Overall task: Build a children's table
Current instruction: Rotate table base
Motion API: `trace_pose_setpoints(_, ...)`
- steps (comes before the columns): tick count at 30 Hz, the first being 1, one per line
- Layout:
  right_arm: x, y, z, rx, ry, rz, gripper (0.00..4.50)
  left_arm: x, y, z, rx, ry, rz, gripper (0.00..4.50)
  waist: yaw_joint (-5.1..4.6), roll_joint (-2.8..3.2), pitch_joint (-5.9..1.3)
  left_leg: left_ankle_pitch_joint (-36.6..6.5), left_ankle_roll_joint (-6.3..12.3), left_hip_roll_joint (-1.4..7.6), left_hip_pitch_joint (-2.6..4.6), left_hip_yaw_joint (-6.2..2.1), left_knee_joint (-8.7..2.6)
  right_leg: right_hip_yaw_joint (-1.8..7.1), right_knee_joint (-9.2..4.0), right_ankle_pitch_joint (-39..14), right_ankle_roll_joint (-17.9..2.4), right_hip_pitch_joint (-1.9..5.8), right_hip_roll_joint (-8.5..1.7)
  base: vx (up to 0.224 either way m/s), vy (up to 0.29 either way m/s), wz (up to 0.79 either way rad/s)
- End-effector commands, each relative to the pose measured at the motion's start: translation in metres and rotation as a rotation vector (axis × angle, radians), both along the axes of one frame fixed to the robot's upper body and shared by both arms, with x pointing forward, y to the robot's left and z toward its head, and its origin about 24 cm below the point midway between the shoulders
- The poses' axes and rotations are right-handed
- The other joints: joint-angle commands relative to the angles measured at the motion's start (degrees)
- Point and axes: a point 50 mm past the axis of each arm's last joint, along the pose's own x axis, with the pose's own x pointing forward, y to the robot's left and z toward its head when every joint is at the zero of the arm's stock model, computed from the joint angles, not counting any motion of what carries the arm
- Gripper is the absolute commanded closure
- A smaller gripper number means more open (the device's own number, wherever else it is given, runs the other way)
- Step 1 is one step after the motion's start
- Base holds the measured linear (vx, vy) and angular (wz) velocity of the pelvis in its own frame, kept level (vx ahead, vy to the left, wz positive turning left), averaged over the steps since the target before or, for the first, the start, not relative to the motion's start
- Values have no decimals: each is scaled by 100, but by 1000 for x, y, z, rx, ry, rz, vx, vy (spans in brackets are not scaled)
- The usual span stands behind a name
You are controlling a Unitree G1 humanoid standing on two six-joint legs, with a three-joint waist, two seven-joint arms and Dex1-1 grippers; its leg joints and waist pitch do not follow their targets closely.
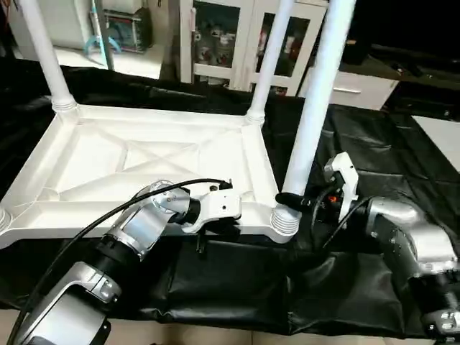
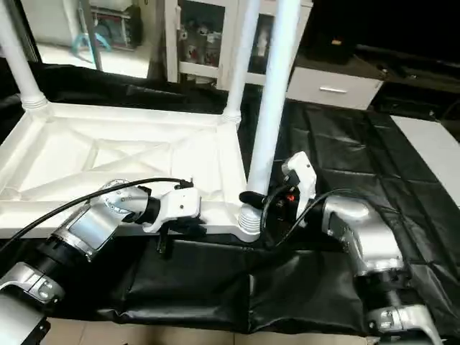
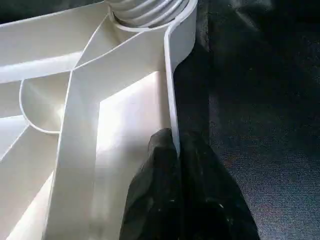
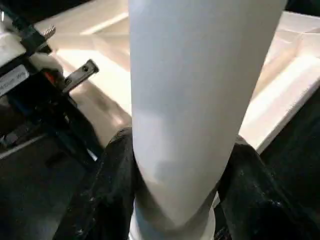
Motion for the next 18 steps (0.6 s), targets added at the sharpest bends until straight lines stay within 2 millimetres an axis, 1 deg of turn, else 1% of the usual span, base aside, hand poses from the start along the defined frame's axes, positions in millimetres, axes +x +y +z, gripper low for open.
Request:
trace_pose_setpoints(1, -21, -28, -52, -141, 215, -169, 266, -3, -2, -2, -16, 10, -17, 450, -8, 93, -218, -2439, -169, 274, 60, -183, -452, 211, -528, -2477, -679, 97, -281, 0, 0, 0)
trace_pose_setpoints(3, -25, -29, -55, -127, 224, -188, 266, -3, -3, -2, -17, 10, -18, 450, -12, 101, -216, -2422, -154, 278, 53, -185, -462, 214, -528, -2381, -712, 98, -280, 0, 0, 0)
trace_pose_setpoints(5, -27, -30, -58, -120, 229, -204, 266, -3, -3, -2, -17, 10, -18, 450, -14, 93, -222, -2393, -149, 277, 55, -179, -462, 215, -522, -2293, -741, 102, -274, 0, 0, 0)
trace_pose_setpoints(6, -28, -31, -59, -115, 232, -215, 266, -3, -2, -2, -17, 9, -18, 450, -7, 128, -223, -2397, -153, 277, 58, -180, -465, 221, -522, -2267, -748, 101, -277, 0, 0, 0)
trace_pose_setpoints(7, -30, -32, -62, -109, 236, -227, 266, -3, -2, -2, -17, 9, -17, 450, -15, 111, -221, -2415, -147, 274, 52, -176, -466, 219, -528, -2269, -743, 100, -273, 0, 0, 0)
trace_pose_setpoints(9, -37, -31, -68, -106, 246, -235, 266, -2, -2, -2, -17, 8, -17, 450, -5, 119, -235, -2433, -148, 279, 64, -175, -467, 223, -539, -2273, -731, 98, -287, 0, 0, 0)
trace_pose_setpoints(10, -37, -31, -68, -106, 246, -235, 266, -2, -2, -2, -17, 8, -17, 450, -4, 124, -230, -2452, -152, 284, 65, -180, -478, 221, -549, -2268, -721, 103, -279, 0, 0, 0)
trace_pose_setpoints(11, -41, -27, -68, -102, 232, -223, 266, -2, -3, -2, -17, 6, -16, 450, -6, 115, -238, -2436, -154, 281, 64, -180, -480, 223, -541, -2224, -719, 110, -266, 0, 0, 0)
trace_pose_setpoints(13, -43, -25, -67, -100, 215, -217, 266, -2, -3, -2, -17, 5, -15, 450, 6, 116, -239, -2426, -154, 284, 72, -174, -483, 235, -545, -2159, -709, 98, -264, 0, 0, 0)
trace_pose_setpoints(14, -45, -21, -65, -102, 182, -202, 266, -2, -3, -1, -18, 3, -12, 450, 6, 110, -240, -2430, -148, 283, 72, -176, -484, 234, -543, -2164, -719, 100, -264, 0, 0, 0)
trace_pose_setpoints(18, -49, -14, -64, -90, 151, -189, 266, -1, -2, -1, -18, 3, -9, 450, 24, 99, -249, -2285, -114, 281, 52, -170, -489, 244, -536, -2093, -686, 118, -265, 0, 0, 0)
